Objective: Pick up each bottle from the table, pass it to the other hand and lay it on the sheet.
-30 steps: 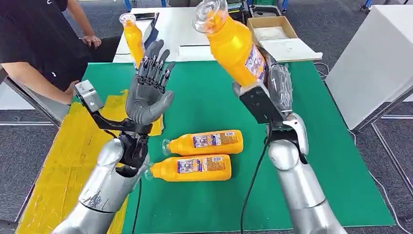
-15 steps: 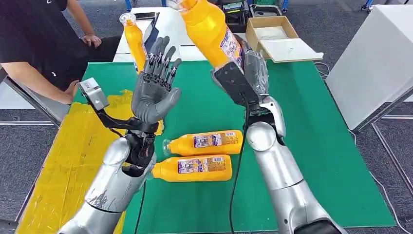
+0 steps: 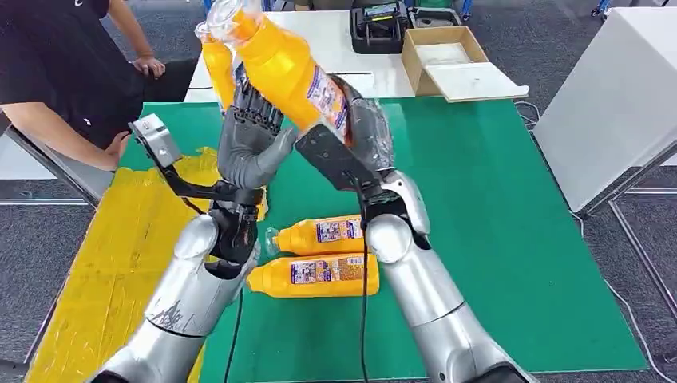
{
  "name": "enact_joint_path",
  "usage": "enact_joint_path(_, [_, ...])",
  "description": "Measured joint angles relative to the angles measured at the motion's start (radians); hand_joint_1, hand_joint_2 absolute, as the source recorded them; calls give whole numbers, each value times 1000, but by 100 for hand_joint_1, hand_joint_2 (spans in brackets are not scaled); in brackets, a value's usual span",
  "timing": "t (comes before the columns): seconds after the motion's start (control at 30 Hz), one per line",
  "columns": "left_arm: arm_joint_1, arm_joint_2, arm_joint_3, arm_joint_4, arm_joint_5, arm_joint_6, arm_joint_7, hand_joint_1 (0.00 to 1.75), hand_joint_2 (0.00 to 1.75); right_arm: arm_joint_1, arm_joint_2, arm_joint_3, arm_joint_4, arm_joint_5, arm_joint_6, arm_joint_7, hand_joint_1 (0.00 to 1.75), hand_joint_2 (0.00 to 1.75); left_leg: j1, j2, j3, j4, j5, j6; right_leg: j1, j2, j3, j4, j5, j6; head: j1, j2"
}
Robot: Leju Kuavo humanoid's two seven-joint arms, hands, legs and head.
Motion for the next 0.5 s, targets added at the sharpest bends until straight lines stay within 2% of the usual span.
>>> enact_joint_path(0.5, [-2, 26, 58, 6, -17, 35, 3, 0, 175, -12, 37, 108, 103, -14, 5, -17, 175, 175, 0, 0, 0, 0, 0, 0, 0, 0, 0, 0, 0, 0, 0, 0])
